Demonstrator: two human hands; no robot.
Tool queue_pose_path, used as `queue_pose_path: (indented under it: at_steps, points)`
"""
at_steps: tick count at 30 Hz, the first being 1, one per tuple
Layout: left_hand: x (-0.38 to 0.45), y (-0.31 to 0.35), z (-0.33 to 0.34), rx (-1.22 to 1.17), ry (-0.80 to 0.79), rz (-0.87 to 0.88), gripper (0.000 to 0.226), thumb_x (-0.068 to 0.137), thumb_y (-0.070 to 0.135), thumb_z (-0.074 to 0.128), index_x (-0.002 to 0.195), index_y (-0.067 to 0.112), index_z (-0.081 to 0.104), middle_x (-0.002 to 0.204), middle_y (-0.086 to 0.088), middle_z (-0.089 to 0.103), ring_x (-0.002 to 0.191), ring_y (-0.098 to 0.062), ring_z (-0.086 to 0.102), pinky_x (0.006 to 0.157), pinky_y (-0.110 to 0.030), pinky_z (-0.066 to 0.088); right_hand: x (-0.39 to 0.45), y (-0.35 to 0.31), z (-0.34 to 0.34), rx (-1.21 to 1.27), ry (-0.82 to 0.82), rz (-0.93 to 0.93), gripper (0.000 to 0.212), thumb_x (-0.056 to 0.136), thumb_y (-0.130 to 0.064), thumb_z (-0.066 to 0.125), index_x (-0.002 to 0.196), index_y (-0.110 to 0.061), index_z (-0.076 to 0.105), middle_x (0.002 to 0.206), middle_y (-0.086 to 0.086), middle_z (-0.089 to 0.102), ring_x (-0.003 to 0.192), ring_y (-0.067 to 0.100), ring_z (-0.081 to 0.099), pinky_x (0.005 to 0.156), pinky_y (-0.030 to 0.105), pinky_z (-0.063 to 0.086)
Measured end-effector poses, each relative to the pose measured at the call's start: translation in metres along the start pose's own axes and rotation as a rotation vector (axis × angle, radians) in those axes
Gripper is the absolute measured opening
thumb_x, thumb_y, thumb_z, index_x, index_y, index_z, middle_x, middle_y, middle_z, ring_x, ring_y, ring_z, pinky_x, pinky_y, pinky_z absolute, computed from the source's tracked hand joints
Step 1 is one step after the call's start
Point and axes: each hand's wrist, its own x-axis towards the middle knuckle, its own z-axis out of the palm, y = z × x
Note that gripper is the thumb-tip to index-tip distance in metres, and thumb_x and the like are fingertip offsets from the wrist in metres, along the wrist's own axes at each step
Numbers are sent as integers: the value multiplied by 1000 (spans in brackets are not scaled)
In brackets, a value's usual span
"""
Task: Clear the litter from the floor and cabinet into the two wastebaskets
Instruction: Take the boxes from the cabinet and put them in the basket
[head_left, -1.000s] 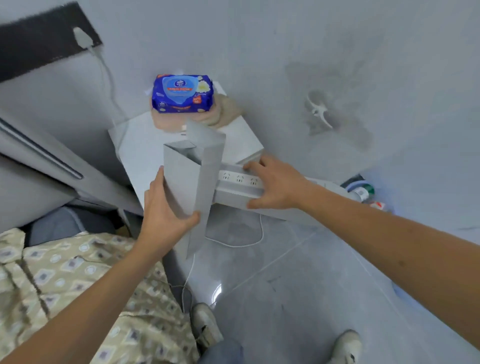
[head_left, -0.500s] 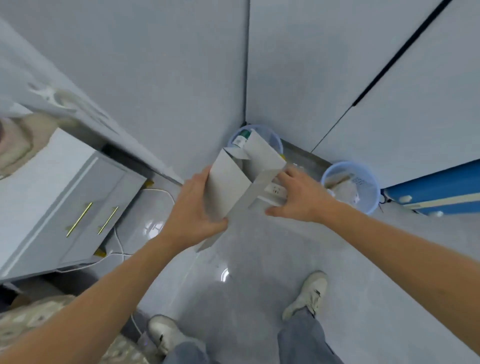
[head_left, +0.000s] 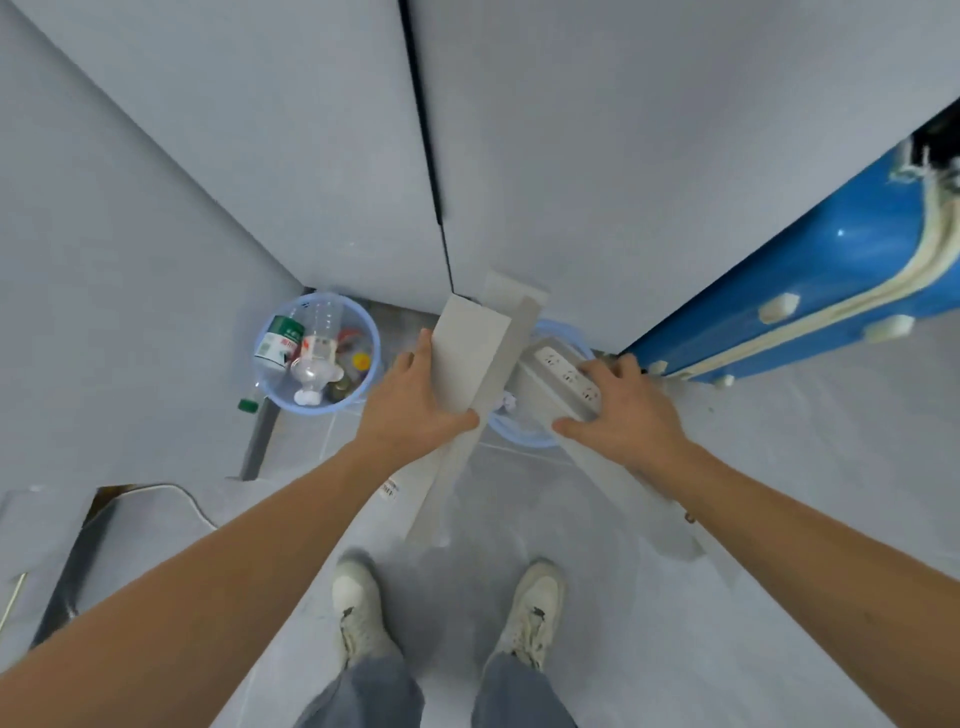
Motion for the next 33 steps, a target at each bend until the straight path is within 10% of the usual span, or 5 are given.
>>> queue_pose_path:
  at_steps: [12, 21, 27, 33]
  points:
    - [138, -15, 157, 151, -189, -138, 98, 79, 76, 55, 154, 24, 20, 136, -13, 41, 125, -37, 49, 99, -46, 44, 131, 37, 132, 37, -5, 294, 68, 87, -68, 56, 136, -23, 44, 149, 10, 29, 131, 36, 36, 97, 50, 43]
    - [185, -14, 202, 266, -186, -26, 120, 72, 71, 68, 159, 27, -2, 151, -16, 21, 133, -38, 40, 97, -47, 44, 185, 34, 179, -83, -83, 331, 80, 82, -74, 59, 139, -18, 49, 159, 9, 20, 139, 39, 28, 97, 53, 48]
    - [189, -16, 207, 354, -302, -24, 117, 72, 76, 65, 159, 24, 4, 148, -16, 26, 132, -38, 43, 99, -47, 45, 178, 52, 184, 205, -172, 325, 72, 91, -69, 20, 130, -25, 61, 150, 11, 35, 134, 37, 30, 105, 50, 36]
    - [208, -5, 214, 434, -359, -31, 118, 78, 74, 65, 159, 13, 6, 153, -23, 19, 139, -41, 37, 108, -47, 41, 157, 49, 169, 416, -325, 411, 93, 81, -72, 62, 159, -35, 26, 166, 3, 7, 143, 36, 35, 103, 39, 40]
